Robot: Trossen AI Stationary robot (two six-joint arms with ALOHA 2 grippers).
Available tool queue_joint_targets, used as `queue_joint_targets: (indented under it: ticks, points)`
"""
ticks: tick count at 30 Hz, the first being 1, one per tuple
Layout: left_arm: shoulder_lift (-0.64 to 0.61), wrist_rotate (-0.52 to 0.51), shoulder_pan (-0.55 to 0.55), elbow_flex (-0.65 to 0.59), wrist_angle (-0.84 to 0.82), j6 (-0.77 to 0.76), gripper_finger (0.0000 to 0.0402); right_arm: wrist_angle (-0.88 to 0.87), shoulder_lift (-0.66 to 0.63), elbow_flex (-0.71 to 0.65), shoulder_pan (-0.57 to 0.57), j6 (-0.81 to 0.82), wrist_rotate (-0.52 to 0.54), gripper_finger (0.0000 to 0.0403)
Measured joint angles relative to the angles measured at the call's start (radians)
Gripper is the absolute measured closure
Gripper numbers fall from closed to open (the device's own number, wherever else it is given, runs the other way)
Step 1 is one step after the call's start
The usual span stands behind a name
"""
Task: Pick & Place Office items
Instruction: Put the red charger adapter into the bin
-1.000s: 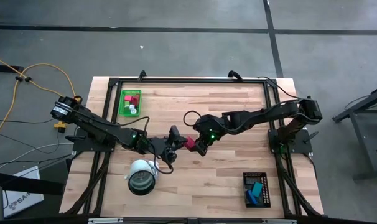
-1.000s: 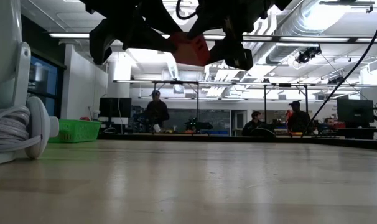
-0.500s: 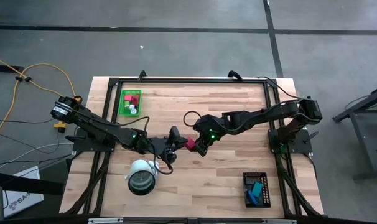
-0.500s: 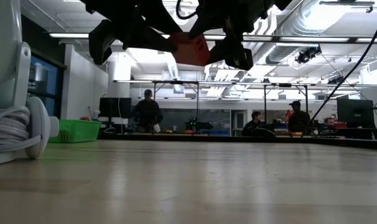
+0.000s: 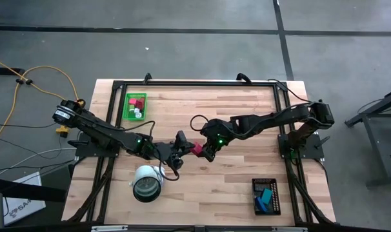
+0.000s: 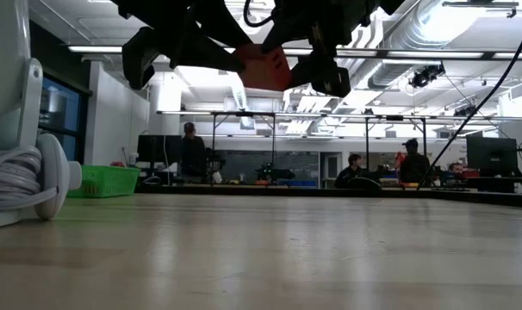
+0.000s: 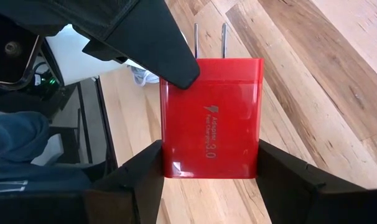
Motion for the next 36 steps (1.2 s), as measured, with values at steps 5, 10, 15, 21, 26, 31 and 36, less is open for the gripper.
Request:
queue_joint_targets:
  ticks: [5,10,15,21,26,31,36]
  points:
    - [0.000,0.000,0.000,0.000,0.000,0.000,0.0275,0.000,0.000,0.000,0.000,0.000,-0.001,0.0193]
    - [0.000,-0.003,-0.001,0.000,0.001,-0.004,0.0275,0.002,0.000,0.000,0.000,0.001,-0.019,0.0187]
    - [0.000,-0.007,-0.002,0.000,0.009,0.001,0.0275,0.014,0.000,0.000,-0.002,-0.005,-0.025,0.0169]
    - [0.000,-0.012,-0.015,0.000,0.005,0.001,0.0275,0.007,0.000,0.000,-0.002,-0.022,-0.027,0.0140]
    - [0.000,-0.015,-0.017,0.000,-0.008,0.000,0.0275,0.004,0.000,0.000,-0.001,-0.023,-0.060,0.0128]
    - [0.000,-0.016,-0.017,0.000,-0.017,-0.021,0.0275,0.002,0.000,0.000,-0.001,-0.025,-0.104,0.0128]
    - [0.000,-0.029,-0.017,0.000,-0.021,-0.027,0.0275,0.001,0.000,0.000,-0.002,-0.025,-0.114,0.0129]
